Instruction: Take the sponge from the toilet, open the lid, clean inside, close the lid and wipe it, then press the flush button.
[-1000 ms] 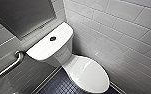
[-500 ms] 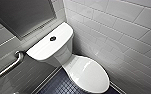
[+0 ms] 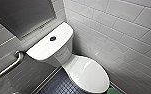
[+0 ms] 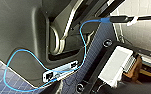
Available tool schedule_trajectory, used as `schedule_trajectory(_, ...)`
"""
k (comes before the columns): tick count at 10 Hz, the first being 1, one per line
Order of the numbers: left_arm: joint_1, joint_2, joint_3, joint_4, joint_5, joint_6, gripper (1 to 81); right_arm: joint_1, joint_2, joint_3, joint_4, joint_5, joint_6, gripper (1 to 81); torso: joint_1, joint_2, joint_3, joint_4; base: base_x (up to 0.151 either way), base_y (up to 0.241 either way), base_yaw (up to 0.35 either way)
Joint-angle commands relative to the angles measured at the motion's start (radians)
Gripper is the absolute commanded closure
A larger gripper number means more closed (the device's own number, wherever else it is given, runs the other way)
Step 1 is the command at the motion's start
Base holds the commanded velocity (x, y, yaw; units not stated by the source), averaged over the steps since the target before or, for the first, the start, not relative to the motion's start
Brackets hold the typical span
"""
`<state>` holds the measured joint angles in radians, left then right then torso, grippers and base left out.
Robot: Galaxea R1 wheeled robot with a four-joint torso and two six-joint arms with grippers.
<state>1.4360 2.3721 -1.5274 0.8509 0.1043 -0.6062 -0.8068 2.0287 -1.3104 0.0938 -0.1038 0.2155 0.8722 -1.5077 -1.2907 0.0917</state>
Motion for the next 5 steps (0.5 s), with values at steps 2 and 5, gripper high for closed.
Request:
schedule_trajectory(2,0.033,-0.013,0.016,0.013,0.055,0.002,1.0,0.264,-0.052,0.136,0.044,-0.273,0.079,81.1,0.0,0.0,0.0,0.0,0.0,0.0,0.0)
schedule_trajectory(5,0.033,0.03,-0.036,0.019,0.054,0.0,1.0,0.441,0.116,0.068,0.032,-0.419,0.172,81.1,0.0,0.0,0.0,0.0,0.0,0.0,0.0)
